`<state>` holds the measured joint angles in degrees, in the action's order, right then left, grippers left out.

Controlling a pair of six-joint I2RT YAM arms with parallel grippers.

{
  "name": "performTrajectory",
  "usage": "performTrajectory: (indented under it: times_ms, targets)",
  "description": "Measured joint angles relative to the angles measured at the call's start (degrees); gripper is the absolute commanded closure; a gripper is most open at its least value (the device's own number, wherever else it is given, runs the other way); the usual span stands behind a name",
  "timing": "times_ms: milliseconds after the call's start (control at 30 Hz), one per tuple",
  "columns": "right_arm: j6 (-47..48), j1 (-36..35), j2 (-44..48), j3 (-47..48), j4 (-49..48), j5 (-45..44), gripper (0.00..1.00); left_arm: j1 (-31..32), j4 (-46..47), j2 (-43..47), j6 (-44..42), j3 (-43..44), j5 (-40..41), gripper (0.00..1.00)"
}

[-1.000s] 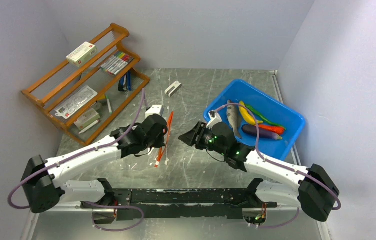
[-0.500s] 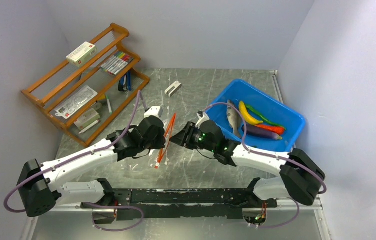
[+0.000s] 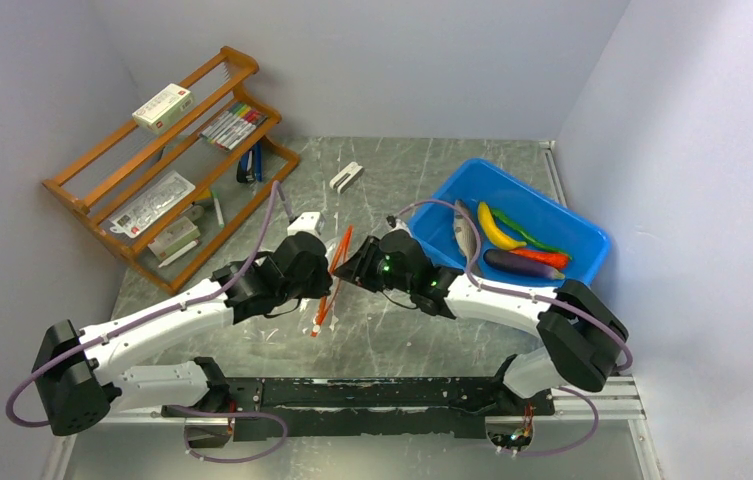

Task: Place the food in the zip-top bag and seal the zipper
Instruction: Open the zipper of the food storage bag.

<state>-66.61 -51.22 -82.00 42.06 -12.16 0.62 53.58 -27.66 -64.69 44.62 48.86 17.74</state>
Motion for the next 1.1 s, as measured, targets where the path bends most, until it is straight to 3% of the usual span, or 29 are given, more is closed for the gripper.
performTrajectory:
  times_ms: [100,267,533,700,867,967,1100]
  targets:
    - [-0.5,0.0,-0.7,0.0,0.1,0.0,0.72,0.0,0.0,0.1,0.0,0.0,0.0,0.93]
    - [0.1,0.0,-1.5,0.0,0.4,0.1,1.0,0.0,0.0,1.3,0.1,0.0,0.2,0.93]
    - [7.0,-0.2,5.9,1.9,6.9,-4.6,1.0,0.0,-5.2,6.5,1.0,3.7,5.2,0.89]
    - [10.1,-0.2,12.5,5.3,8.7,-6.3,1.0,0.0,-7.6,8.7,-0.5,7.9,6.4,0.73]
    - [12.7,-0.2,12.0,11.9,14.3,-7.3,1.0,0.0,-5.9,11.5,-4.1,9.2,0.4,0.4]
    - [14.8,-0.2,10.9,16.9,19.0,-8.6,1.0,0.0,-2.5,13.5,-5.6,9.1,-4.6,0.3]
    - [17.0,-0.5,10.1,22.1,24.7,-10.9,1.0,0.0,3.1,15.9,-7.4,8.6,-8.4,0.26]
